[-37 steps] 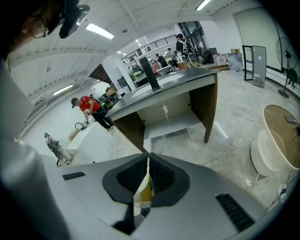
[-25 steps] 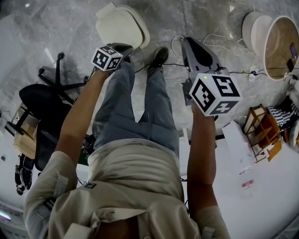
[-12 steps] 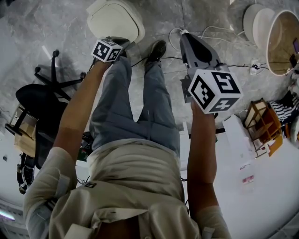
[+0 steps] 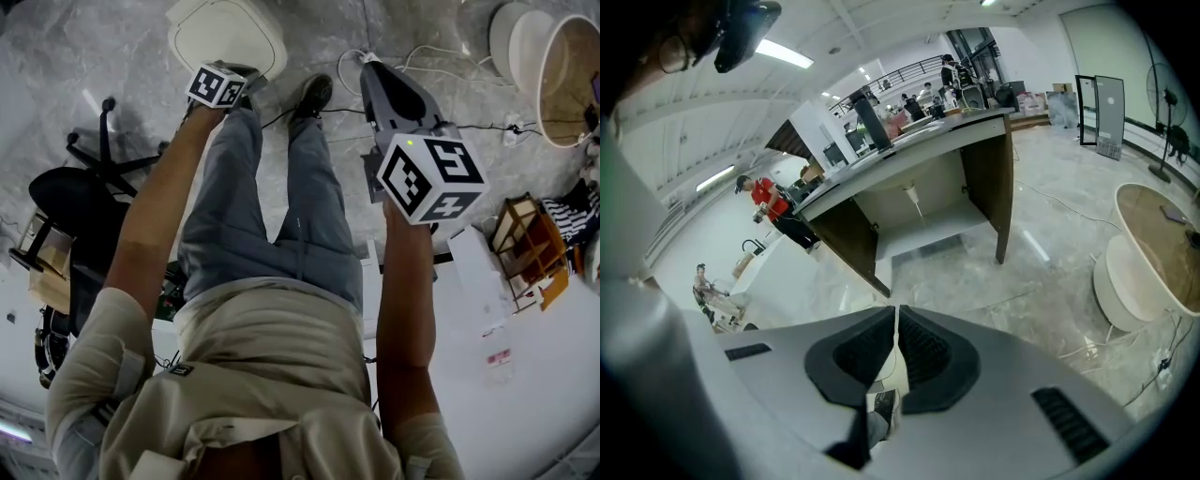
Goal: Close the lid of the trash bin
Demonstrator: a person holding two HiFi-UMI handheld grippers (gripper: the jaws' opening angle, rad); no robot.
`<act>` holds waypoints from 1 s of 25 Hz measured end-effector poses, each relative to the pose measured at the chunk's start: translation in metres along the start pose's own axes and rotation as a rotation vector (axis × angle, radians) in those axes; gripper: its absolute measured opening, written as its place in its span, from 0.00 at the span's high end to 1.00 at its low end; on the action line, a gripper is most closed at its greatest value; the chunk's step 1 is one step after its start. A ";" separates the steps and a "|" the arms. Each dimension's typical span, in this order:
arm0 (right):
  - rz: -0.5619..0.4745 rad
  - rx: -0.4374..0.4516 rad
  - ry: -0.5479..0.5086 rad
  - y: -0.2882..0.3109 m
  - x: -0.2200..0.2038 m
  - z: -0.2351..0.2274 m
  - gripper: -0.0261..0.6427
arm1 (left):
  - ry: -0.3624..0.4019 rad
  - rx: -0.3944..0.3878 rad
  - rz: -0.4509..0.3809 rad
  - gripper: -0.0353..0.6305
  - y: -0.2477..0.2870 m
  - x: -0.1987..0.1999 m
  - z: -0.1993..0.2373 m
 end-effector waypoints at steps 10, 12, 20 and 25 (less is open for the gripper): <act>-0.026 0.011 -0.021 -0.013 0.009 0.020 0.92 | 0.024 0.002 0.034 0.92 -0.021 -0.003 -0.004; -0.036 0.016 -0.035 -0.018 0.016 0.028 0.92 | 0.048 0.008 0.028 0.92 -0.036 0.001 -0.004; -0.085 0.031 -0.115 -0.050 0.049 0.068 0.92 | 0.156 0.068 -0.079 0.92 -0.130 0.029 -0.024; -0.118 0.045 -0.175 -0.076 0.072 0.101 0.92 | 0.229 0.076 -0.205 0.92 -0.210 0.055 -0.055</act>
Point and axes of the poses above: the fingertips, and each gripper's own axes: y forward along the fingers, z to its left, x out of its top, the point moved 10 cm from there along -y, backward along the fingers, and after that the axes turned 3 degrees about x, right-handed, at the moved point
